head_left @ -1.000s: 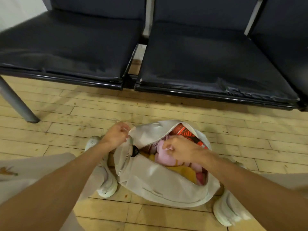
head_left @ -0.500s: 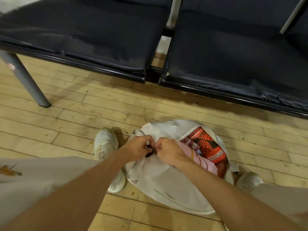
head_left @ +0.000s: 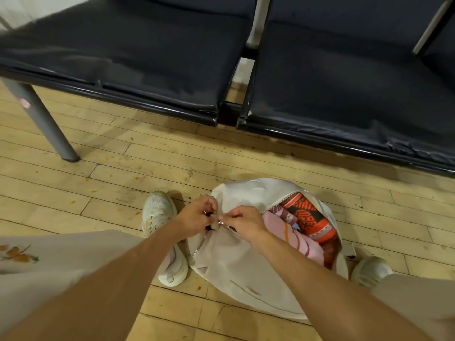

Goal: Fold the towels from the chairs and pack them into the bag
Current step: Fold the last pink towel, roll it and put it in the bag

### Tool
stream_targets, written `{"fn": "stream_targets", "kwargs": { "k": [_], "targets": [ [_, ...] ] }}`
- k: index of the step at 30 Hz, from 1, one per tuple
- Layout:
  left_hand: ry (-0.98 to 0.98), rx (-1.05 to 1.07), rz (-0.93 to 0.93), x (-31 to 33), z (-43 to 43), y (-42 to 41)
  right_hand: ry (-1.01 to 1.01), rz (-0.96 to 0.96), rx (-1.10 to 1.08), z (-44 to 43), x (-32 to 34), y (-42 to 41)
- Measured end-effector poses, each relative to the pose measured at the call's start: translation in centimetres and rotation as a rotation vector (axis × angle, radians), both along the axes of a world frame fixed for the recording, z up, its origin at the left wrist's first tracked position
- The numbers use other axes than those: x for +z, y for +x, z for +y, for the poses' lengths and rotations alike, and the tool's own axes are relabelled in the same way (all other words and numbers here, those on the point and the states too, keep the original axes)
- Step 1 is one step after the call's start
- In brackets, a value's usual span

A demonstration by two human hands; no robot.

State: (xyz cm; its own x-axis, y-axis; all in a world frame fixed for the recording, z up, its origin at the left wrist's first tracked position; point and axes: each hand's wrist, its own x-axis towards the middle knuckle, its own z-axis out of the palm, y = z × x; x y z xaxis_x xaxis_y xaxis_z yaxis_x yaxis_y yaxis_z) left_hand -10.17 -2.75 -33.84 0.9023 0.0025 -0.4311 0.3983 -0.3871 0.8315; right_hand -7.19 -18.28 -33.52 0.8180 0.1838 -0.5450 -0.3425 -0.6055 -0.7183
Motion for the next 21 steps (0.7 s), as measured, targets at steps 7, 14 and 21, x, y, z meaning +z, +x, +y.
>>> {"fn": "stream_targets", "kwargs": {
  "k": [7,14,21],
  "targets": [
    [-0.155,0.089,0.093,0.2,-0.6,-0.3,-0.234,-0.13,0.236,0.5,2.1,0.7],
    [0.149,-0.09,0.106,1.9,-1.8,0.9,-0.492,-0.104,0.488,0.2,4.3,1.5],
    [0.335,-0.001,-0.022,6.3,-3.4,1.0,-0.527,-0.143,0.493,-1.4,9.7,2.4]
  ]
}}
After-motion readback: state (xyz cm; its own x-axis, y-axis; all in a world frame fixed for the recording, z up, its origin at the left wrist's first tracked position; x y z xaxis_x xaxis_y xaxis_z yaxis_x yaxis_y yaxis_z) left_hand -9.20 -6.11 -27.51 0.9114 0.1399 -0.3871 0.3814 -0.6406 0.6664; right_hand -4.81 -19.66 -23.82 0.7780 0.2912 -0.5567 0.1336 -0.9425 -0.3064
